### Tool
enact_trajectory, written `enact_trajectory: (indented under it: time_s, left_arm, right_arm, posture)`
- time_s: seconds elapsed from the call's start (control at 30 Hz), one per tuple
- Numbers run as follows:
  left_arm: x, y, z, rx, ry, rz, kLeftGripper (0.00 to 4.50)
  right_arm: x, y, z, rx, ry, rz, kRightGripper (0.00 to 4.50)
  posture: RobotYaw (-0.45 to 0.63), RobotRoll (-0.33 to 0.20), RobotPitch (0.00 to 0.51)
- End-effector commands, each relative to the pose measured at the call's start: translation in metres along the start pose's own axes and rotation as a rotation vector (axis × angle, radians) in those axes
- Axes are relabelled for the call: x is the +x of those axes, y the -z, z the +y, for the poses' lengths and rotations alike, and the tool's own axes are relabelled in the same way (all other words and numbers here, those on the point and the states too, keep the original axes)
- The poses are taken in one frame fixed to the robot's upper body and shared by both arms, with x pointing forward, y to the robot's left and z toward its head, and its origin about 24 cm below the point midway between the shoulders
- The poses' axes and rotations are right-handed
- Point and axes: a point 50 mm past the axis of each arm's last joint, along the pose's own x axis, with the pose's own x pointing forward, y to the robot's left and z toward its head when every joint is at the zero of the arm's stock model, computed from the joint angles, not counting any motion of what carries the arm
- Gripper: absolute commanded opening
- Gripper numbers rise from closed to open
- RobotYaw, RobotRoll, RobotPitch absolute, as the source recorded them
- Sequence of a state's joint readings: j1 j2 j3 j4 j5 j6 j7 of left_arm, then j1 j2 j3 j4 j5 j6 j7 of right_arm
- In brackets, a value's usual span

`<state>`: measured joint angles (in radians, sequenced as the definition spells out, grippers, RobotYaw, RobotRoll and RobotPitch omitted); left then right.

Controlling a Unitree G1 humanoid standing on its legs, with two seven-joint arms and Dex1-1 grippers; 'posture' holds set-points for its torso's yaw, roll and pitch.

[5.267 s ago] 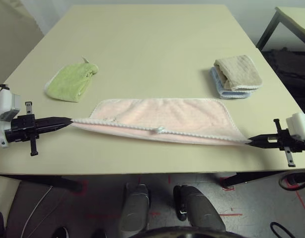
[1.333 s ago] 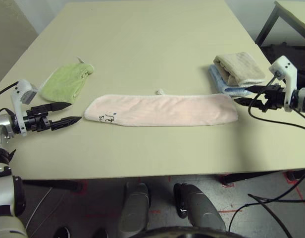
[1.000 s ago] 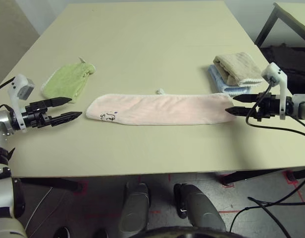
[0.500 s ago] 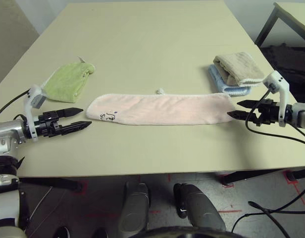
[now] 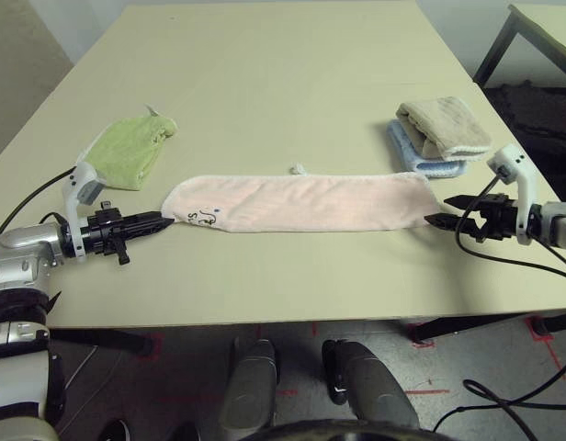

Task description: Fold the towel and set it aside.

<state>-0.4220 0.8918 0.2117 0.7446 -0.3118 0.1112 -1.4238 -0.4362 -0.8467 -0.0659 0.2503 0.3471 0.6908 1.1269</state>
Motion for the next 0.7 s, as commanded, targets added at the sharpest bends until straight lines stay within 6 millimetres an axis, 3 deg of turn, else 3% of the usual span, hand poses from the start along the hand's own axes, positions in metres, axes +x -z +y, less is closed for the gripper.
enact_trajectory:
  time_s: [0.03, 0.47, 0.67, 0.7]
  left_arm:
    - [-0.002, 0.004, 0.000, -0.004, 0.008, 0.032, 0.05]
    - [-0.044, 0.014, 0.000, -0.014, -0.065, 0.092, 0.05]
    - [-0.053, 0.017, -0.001, -0.004, -0.086, 0.110, 0.05]
    - [-0.053, 0.017, -0.001, 0.000, -0.093, 0.111, 0.24]
  right_arm:
    - [0.001, 0.003, 0.002, 0.006, -0.019, 0.004, 4.50]
    - [0.001, 0.003, 0.000, 0.012, -0.013, -0.013, 4.50]
    - [0.003, 0.001, 0.002, 0.001, -0.059, -0.015, 4.50]
    - [0.003, 0.000, 0.003, -0.003, -0.074, -0.019, 4.50]
  posture:
    - [0.03, 0.000, 0.186]
    - [0.05, 0.000, 0.180]
    - [0.06, 0.000, 0.179]
    - [0.06, 0.000, 0.179]
